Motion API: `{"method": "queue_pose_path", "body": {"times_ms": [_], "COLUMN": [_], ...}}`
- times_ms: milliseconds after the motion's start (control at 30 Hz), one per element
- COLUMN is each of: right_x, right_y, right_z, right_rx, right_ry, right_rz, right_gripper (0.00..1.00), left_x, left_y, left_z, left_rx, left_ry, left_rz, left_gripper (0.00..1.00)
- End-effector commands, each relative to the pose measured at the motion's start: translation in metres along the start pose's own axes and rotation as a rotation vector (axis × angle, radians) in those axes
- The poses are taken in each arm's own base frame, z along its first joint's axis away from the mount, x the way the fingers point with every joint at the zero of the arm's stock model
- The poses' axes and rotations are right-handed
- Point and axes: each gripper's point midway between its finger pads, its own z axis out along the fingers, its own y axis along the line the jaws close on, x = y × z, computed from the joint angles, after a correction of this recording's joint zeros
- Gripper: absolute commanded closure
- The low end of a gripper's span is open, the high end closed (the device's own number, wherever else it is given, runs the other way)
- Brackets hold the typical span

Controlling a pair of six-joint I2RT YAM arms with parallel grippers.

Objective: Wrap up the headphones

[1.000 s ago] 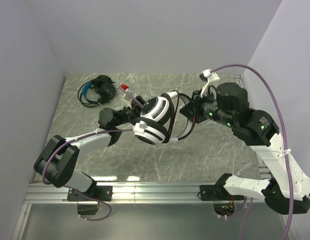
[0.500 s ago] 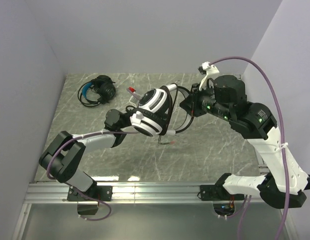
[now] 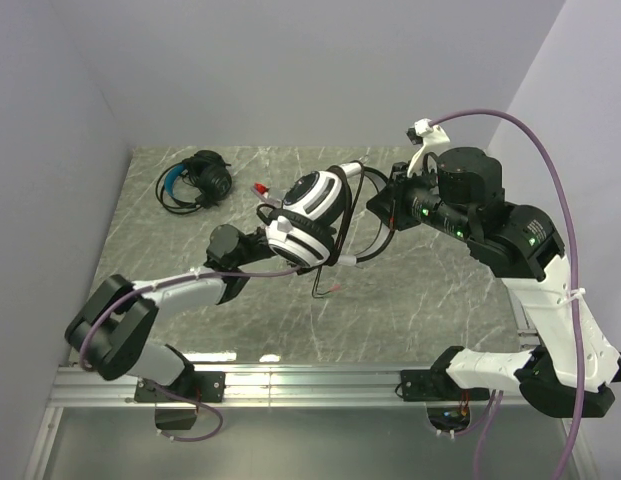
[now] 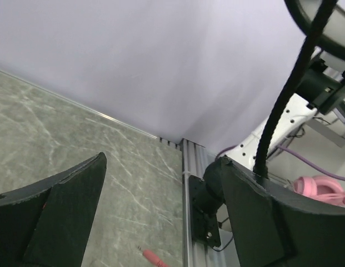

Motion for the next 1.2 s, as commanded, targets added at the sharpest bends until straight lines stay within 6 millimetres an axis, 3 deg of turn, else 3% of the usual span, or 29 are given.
{"method": "queue_pose_path", "body": {"times_ms": [0,167,267,400,700,900,1167], "right_x": [-0.034,-0.035,-0.037,-0.037,-0.039,-0.039,-0.037], "right_y": [0.013,0.014,0.014,0.012,0.011,0.010,0.012], "right_z": [-0.019,-0.020,-0.021,-0.019,-0.019,-0.019,-0.018], "right_rx": [-0.058,-0.066,-0.067,-0.061,-0.057,-0.055,-0.076], "right_ry": [-0.134,-0.140,-0.147,-0.145,-0.151,-0.157,-0.147], "right_rz": [0.033,0.033,0.034,0.034,0.034,0.036,0.033], "right_gripper": [1.00,1.00,1.00,1.00,1.00,1.00,1.00], "left_x": [-0.027,-0.050,-0.058,-0.057,-0.057,-0.066,-0.071], "left_y": [0.001,0.021,0.017,0.010,0.022,0.024,0.011], "left_z": [-0.002,-0.014,-0.023,-0.030,-0.037,-0.061,-0.065], "left_rx": [-0.093,-0.229,-0.214,-0.179,-0.165,-0.145,-0.079], "left_ry": [-0.056,-0.120,-0.160,-0.180,-0.237,-0.340,-0.343], "left_rz": [0.098,0.090,0.094,0.102,-0.020,-0.074,-0.033], "left_gripper": [0.10,0.09,0.09,0.09,0.09,0.06,0.04]}}
